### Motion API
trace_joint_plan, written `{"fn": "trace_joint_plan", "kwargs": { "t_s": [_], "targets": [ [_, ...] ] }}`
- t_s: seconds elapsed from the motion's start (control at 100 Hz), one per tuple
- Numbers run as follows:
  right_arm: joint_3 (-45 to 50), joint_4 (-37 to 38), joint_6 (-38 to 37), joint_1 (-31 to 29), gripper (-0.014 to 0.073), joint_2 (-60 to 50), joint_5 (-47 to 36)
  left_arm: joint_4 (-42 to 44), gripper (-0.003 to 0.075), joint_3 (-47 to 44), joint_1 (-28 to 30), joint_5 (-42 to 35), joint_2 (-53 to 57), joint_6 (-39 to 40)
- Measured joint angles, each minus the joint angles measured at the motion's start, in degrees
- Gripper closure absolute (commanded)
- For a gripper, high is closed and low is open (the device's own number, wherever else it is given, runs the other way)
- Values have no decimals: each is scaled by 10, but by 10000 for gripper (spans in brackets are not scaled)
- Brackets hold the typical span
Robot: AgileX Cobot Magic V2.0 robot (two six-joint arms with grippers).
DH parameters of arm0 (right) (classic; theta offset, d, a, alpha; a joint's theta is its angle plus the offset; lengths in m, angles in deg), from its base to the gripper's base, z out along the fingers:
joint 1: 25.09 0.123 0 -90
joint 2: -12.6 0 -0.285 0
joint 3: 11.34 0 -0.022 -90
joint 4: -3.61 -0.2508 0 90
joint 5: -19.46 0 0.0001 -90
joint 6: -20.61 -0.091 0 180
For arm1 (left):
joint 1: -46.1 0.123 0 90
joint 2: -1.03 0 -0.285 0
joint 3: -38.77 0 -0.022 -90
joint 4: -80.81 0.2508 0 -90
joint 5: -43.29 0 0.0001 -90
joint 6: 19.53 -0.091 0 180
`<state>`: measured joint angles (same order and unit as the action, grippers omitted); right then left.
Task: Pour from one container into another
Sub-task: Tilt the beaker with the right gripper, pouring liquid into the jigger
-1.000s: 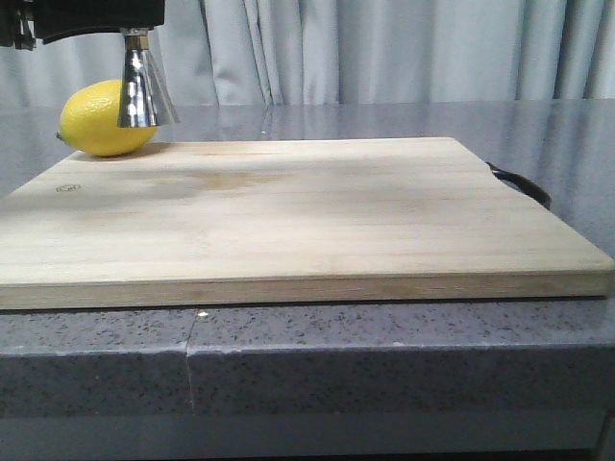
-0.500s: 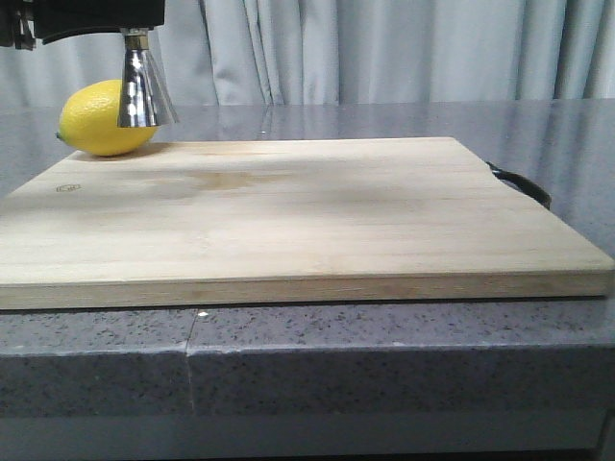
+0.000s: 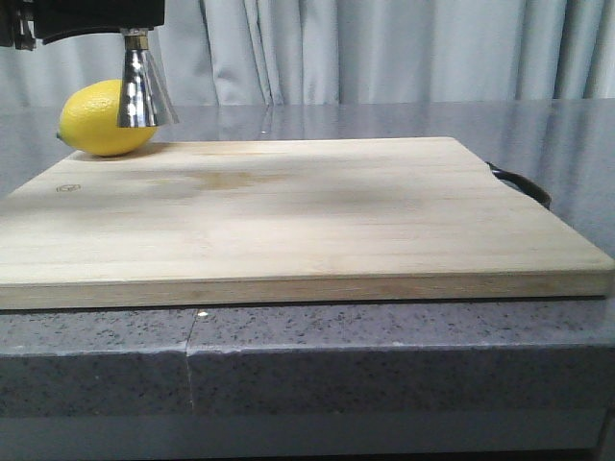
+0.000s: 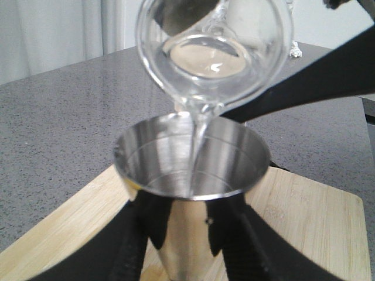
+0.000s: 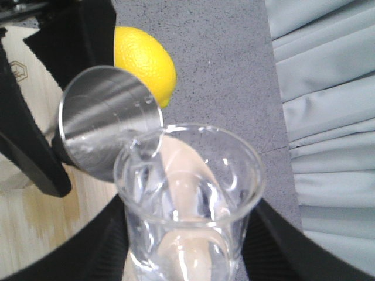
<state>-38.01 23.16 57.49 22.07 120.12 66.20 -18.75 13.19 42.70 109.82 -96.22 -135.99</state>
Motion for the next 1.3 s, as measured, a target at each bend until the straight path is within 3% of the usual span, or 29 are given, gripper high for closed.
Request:
{"fn": "trace_joint_plan", "kwargs": {
  "t_s": [0.78, 1.3],
  "targets": [
    [0, 29, 71, 0, 349, 0, -26, 0, 480, 0, 0, 0, 0, 0],
    [0, 57, 80, 0, 349, 0, -45, 0, 480, 0, 0, 0, 0, 0]
  ]
}}
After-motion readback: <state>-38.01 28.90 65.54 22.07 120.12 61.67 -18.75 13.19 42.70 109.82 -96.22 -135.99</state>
